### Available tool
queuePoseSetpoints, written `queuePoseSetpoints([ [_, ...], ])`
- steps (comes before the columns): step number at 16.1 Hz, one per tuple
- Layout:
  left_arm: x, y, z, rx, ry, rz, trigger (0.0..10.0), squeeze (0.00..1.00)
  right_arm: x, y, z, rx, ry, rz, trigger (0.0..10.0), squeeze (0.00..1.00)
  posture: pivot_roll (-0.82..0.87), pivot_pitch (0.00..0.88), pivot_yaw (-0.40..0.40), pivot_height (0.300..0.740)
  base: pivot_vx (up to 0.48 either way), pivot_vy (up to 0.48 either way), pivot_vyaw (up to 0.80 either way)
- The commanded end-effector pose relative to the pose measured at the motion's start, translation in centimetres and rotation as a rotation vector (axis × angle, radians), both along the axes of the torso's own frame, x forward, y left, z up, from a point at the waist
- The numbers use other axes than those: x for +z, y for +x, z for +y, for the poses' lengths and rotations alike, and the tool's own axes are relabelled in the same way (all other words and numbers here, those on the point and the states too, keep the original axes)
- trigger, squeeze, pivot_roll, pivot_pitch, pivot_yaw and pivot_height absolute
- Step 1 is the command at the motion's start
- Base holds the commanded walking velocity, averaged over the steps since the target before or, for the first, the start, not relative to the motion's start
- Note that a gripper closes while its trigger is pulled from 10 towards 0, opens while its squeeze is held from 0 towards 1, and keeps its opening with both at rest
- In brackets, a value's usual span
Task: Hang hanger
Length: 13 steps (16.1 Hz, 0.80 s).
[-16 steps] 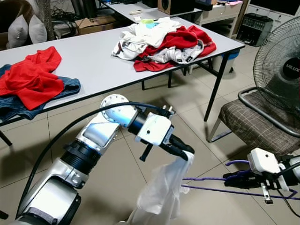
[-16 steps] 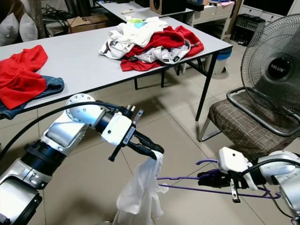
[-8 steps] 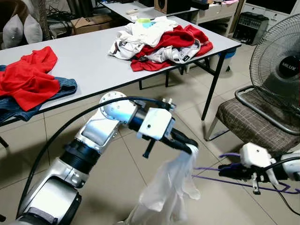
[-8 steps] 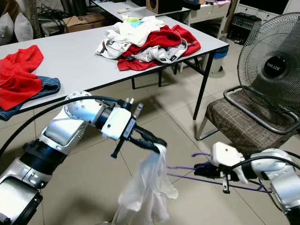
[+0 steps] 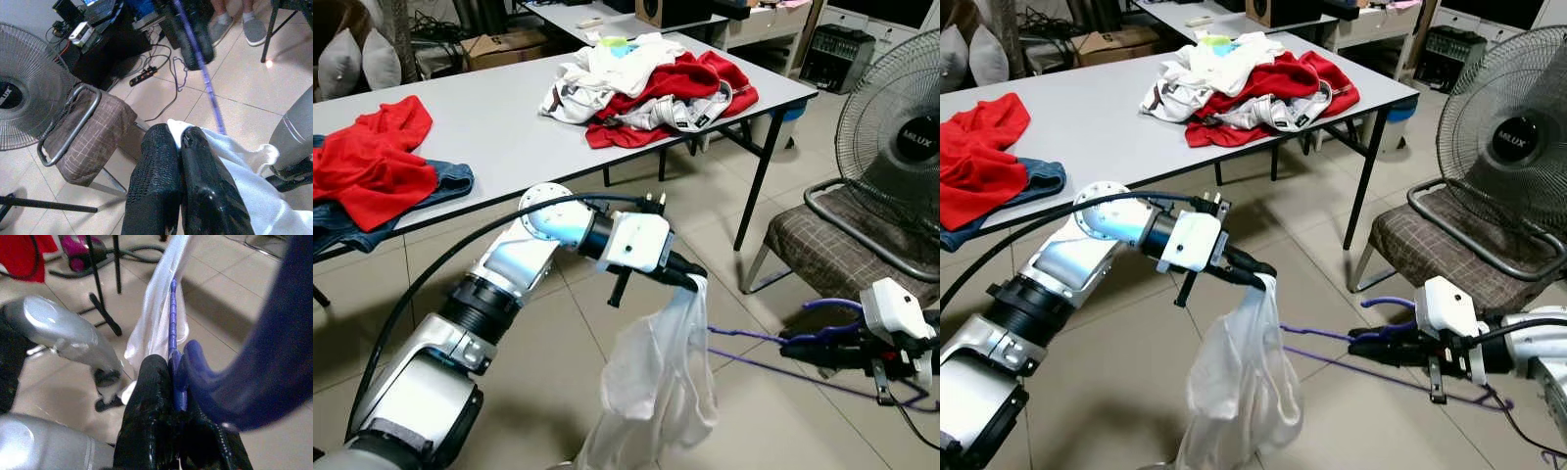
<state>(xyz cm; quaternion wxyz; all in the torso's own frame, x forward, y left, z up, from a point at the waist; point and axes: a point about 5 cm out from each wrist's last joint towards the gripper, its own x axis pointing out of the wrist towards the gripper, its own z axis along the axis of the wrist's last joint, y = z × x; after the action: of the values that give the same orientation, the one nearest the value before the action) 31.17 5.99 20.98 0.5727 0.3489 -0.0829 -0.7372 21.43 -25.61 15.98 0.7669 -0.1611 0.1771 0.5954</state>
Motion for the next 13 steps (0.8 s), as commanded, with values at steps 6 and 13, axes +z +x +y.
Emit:
queuePoseSetpoints([
  [6, 0.8, 2.5, 0.2, 0.199, 0.060, -0.122, 10.0, 0.00, 1.8, -1.3, -1.1, -0.035, 0.008, 0.031, 10.0, 0.00, -0.10, 0.019, 0.017, 0.740, 0.000, 0.000, 0.00],
  [13, 0.6, 2.9, 0.2, 0.240, 0.058, -0.093, 10.0, 0.00, 1.8, -0.9, -4.2, -0.228, -0.131, 0.017, 10.0, 0.00, -0.11, 0.014, 0.006, 0.740, 0.000, 0.000, 0.00],
])
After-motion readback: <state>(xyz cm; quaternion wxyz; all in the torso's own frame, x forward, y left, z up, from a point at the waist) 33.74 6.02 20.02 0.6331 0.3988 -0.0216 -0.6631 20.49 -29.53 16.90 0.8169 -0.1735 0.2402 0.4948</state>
